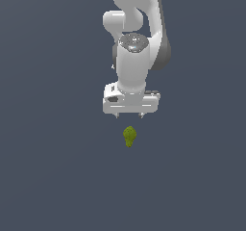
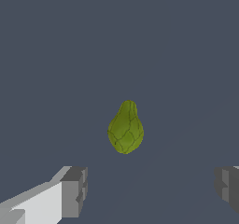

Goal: Pick up the object and move it to a goal position.

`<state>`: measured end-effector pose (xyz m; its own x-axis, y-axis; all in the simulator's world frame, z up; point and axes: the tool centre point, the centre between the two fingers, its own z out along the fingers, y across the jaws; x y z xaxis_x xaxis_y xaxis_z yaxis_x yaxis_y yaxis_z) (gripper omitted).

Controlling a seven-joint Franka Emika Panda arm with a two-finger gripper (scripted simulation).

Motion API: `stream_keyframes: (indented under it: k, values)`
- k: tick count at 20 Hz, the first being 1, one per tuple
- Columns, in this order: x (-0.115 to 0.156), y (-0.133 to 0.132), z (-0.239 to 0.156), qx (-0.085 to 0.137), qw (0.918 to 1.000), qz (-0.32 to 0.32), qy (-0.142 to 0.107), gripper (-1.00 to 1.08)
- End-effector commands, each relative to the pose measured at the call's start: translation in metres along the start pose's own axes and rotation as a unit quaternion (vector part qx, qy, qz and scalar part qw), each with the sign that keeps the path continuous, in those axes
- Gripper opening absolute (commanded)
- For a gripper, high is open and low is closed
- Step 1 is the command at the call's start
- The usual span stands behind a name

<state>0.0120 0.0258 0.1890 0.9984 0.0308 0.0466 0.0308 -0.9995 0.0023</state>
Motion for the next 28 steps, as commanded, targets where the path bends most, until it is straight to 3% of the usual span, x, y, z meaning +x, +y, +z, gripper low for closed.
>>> stream_keyframes:
  k: [1, 11, 17, 28]
  values:
    - [0.000, 0.000, 0.000, 0.000, 1.0000, 0.000, 0.000, 1.00]
    - [0.004, -0.022, -0.002, 0.007, 0.9994, -0.033, 0.008, 1.00]
    - [0.004, -0.021, -0.002, 0.007, 0.9994, -0.032, 0.008, 1.00]
    - [0.006, -0.018, 0.019, 0.008, 0.9995, 0.030, 0.001, 1.00]
